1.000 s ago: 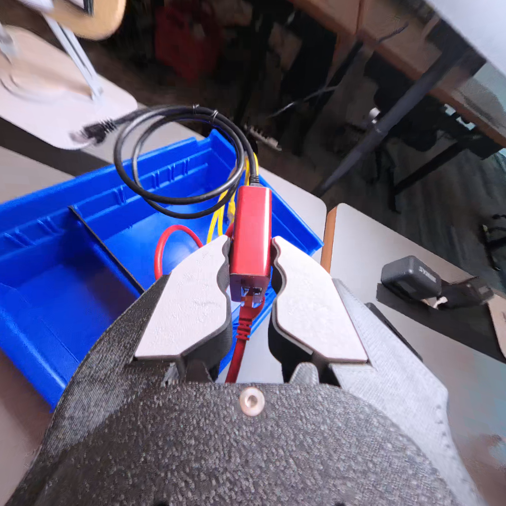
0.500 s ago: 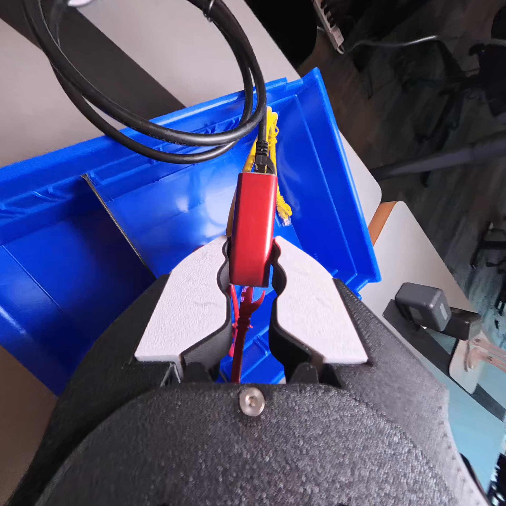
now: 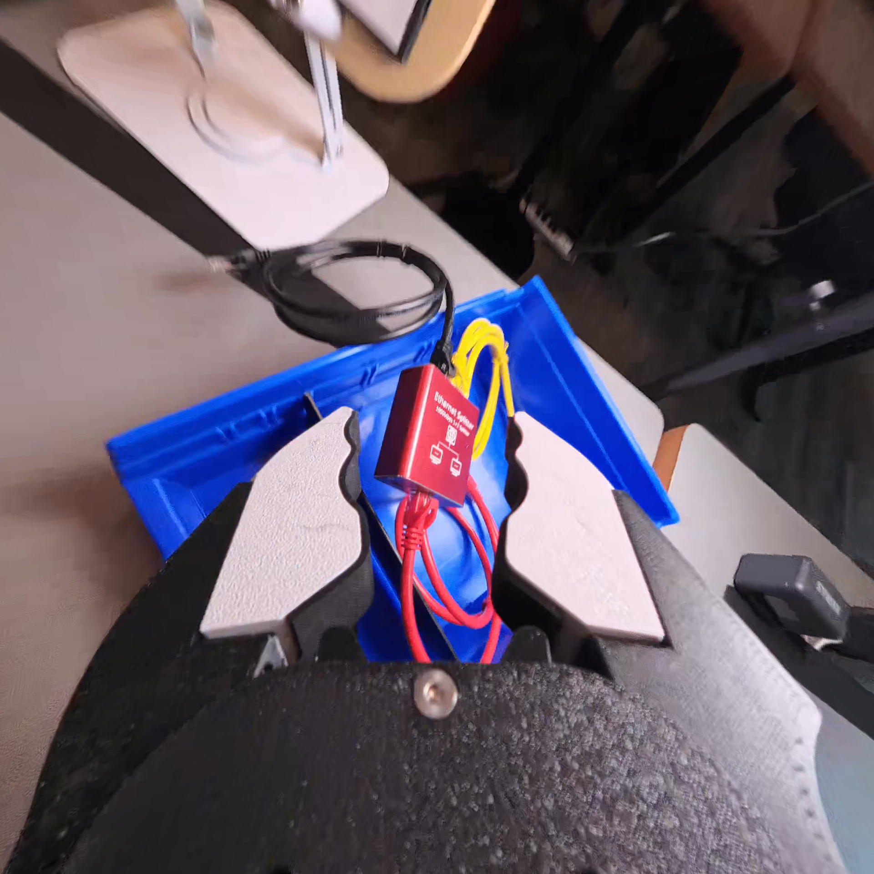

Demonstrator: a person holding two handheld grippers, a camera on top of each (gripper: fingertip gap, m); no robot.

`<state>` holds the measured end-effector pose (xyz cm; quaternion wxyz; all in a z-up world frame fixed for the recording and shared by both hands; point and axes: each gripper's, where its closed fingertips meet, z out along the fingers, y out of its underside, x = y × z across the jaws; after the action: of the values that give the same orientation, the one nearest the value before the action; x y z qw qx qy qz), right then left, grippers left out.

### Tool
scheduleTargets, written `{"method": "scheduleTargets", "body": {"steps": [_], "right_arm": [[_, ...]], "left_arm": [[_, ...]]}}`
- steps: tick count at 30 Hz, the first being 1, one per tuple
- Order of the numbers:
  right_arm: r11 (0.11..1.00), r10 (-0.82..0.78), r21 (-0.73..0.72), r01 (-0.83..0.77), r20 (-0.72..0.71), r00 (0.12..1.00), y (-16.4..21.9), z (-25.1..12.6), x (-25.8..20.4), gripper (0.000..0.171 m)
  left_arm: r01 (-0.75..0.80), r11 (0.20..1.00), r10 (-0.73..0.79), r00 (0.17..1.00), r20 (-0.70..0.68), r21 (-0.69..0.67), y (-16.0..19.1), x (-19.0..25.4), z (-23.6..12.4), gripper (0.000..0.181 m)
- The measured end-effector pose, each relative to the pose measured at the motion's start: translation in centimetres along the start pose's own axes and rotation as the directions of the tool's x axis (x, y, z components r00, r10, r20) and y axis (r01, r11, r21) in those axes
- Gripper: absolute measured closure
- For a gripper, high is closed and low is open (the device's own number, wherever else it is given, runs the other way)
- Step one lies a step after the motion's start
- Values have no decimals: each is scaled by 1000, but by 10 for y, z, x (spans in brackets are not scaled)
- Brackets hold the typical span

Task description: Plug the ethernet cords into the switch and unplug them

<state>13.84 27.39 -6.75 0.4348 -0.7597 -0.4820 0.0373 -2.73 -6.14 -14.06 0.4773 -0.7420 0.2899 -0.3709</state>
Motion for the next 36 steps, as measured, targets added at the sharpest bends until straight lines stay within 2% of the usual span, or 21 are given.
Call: {"method": "scheduleTargets", "body": {"steps": [3,6,8,10,13,16,20,23,25,28,32,36], "right_arm": [[972,58,231,-47,-44,997,-23,-43,-1,114],[955,-2,295,20,-61,998,-15,-71,-27,114],[966,-103,235,111,-47,994,9,-76,-55,114],[974,-194,119,191,22,981,46,-69,-87,112],[949,-304,-67,310,84,949,105,-48,-113,108],[899,-391,-176,402,92,916,136,-26,-117,107],[853,-430,-251,457,154,889,146,0,-122,110],[798,-501,-288,529,171,849,143,15,-122,137],[749,-559,-314,583,174,811,140,20,-120,142],[737,-576,-311,601,179,798,134,23,-127,142],[707,-617,-304,639,177,767,133,16,-139,142],[665,-678,-272,696,171,715,134,1,-159,142]], "left_arm": [[1,1000,-1,1000,31,24,-5,-6,-6,149],[-25,999,22,994,110,30,-15,-17,-21,146],[-49,999,46,982,181,10,-23,-25,-41,145],[-60,995,80,951,300,-74,-20,-41,-69,140],[-67,971,184,826,533,-231,-5,-76,-123,132],[27,926,237,734,636,-376,26,-102,-162,125],[142,836,285,712,642,-529,70,-123,-183,108],[193,749,326,726,605,-634,98,-133,-189,108],[195,720,327,751,573,-666,107,-137,-187,120],[124,691,381,774,505,-712,107,-138,-177,148],[78,668,442,758,479,-740,102,-140,-163,150],[-3,654,474,781,407,-757,97,-128,-134,150]]}}
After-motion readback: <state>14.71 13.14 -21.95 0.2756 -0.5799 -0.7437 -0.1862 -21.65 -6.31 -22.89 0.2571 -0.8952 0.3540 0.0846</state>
